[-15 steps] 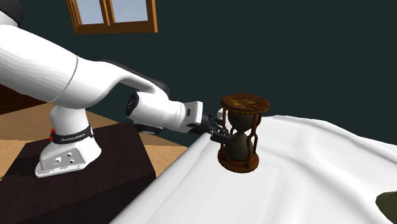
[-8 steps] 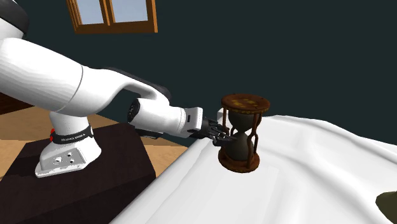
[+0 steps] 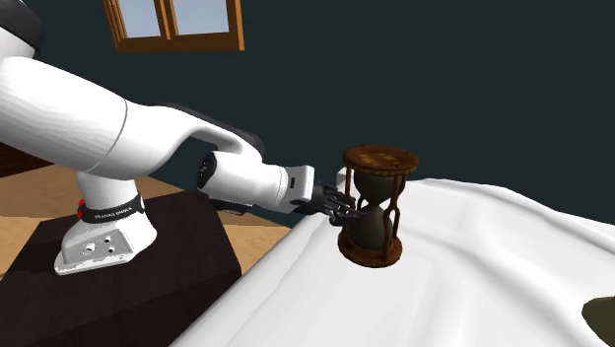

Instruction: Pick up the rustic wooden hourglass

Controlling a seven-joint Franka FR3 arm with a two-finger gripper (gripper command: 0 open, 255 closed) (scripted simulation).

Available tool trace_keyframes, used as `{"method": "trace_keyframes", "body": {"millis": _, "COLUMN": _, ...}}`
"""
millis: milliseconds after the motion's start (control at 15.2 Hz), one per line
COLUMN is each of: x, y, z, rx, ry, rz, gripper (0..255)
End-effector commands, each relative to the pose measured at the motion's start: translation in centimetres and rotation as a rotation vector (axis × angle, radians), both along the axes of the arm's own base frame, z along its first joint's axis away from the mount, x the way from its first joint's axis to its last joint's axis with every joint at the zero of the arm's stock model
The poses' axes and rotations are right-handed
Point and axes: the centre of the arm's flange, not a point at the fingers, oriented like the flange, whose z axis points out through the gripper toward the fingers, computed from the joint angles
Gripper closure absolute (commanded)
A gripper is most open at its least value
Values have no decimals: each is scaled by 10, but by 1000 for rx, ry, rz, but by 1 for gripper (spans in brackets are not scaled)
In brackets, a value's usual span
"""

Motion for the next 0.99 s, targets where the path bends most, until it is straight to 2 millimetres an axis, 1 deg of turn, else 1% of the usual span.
{"method": "trace_keyframes", "body": {"millis": 0, "x": 0, "y": 1, "z": 8, "rx": -1, "ry": 0, "rz": 1, "gripper": 255}}
{"method": "trace_keyframes", "body": {"millis": 858, "x": 0, "y": 1, "z": 77, "rx": -1, "ry": 0, "rz": 1, "gripper": 255}}
{"method": "trace_keyframes", "body": {"millis": 924, "x": 0, "y": 1, "z": 78, "rx": -1, "ry": 0, "rz": 1, "gripper": 255}}
